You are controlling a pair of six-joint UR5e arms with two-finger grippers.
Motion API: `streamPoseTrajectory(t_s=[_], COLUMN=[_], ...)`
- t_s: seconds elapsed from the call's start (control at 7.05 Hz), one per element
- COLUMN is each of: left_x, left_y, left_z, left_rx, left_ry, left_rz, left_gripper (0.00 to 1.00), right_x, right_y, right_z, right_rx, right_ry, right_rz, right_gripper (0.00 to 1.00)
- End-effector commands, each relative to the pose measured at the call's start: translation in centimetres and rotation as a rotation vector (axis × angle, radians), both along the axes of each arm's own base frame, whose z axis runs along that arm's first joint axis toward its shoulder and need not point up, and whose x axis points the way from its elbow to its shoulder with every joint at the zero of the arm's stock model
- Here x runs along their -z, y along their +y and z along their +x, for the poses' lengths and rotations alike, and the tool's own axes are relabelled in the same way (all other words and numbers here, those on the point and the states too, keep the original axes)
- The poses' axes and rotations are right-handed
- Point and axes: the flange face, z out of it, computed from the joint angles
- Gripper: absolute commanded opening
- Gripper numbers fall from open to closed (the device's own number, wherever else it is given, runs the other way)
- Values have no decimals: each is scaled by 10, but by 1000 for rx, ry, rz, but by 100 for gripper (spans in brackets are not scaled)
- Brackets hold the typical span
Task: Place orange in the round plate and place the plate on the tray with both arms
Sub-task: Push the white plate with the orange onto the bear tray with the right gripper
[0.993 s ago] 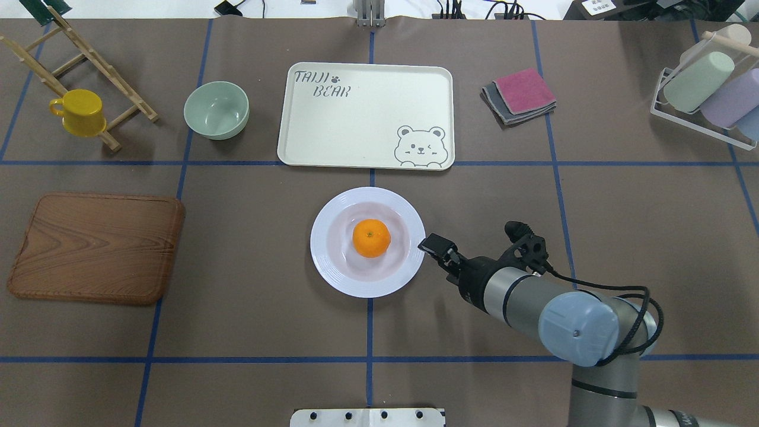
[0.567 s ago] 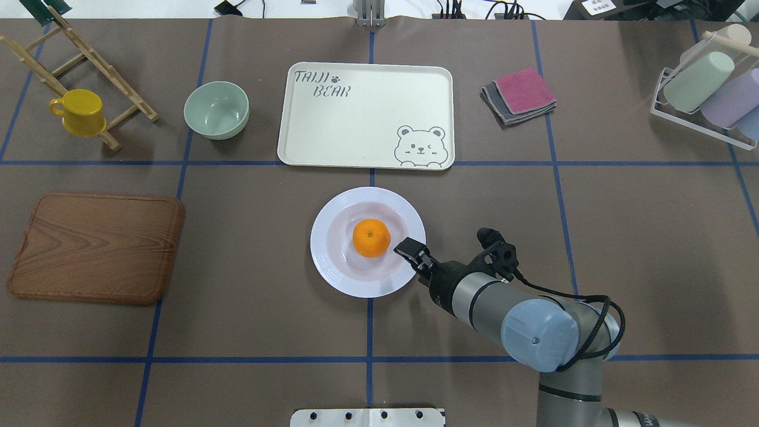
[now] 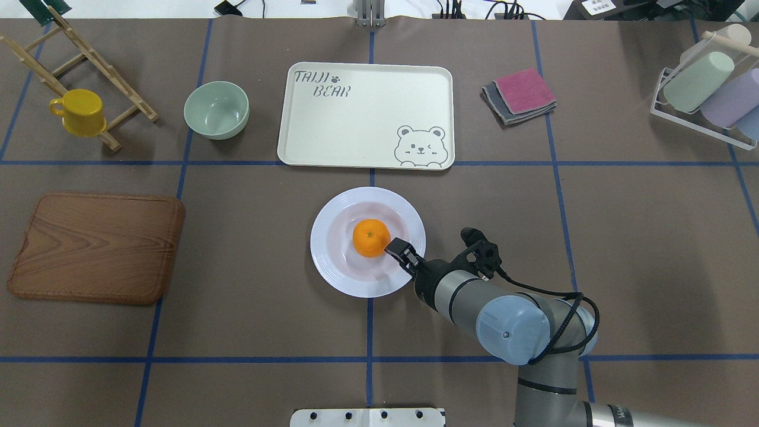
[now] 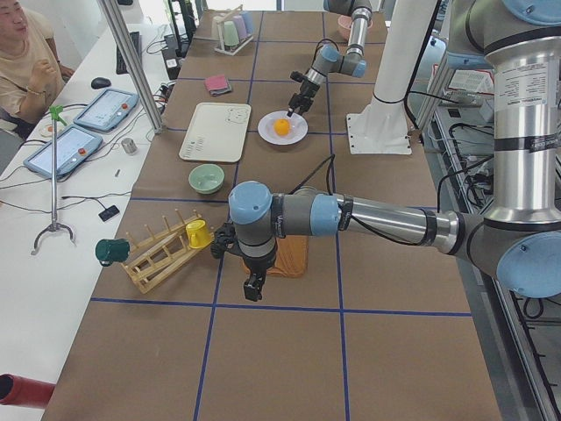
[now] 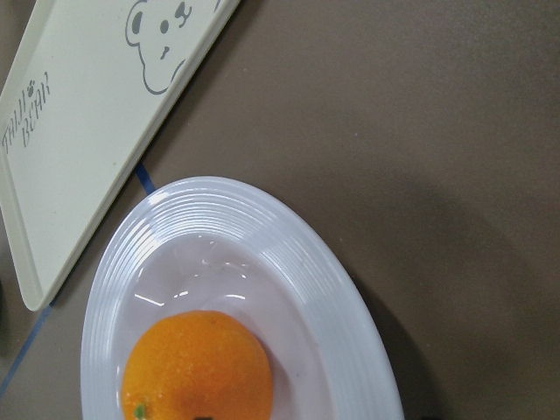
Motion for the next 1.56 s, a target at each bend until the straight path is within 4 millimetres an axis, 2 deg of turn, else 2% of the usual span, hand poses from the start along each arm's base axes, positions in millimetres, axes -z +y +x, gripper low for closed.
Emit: streamPoseTrajectory(t_s=[0.0, 0.14, 0.43, 0.57, 1.13, 1.28, 1.42], left_x=[-1, -1, 0, 1, 4, 4, 4], left_y=[3, 2, 2, 2, 2, 2, 2], left_z=[3, 3, 3, 3, 3, 3, 3], left_rx=[1, 1, 1, 1, 1, 0, 2], left_ry=[36, 36, 37, 37, 39, 39, 39], left_rz=[-7, -7, -6, -4, 1, 2, 0], left_gripper=[99, 99, 99, 99, 99, 99, 99], right_x=[-3, -3, -3, 3, 28, 34, 38], right_y=[-3, -5, -5, -11, -18, -26, -42], right_z=[-6, -5, -4, 2, 39, 51, 62], right_rx=[-8, -25, -24, -56, -225, -267, -301], right_ry=[7, 8, 13, -1, -281, -352, -371], right_rz=[-3, 3, 16, 27, 116, 133, 137], right_gripper=[15, 16, 0, 0, 0, 0, 0])
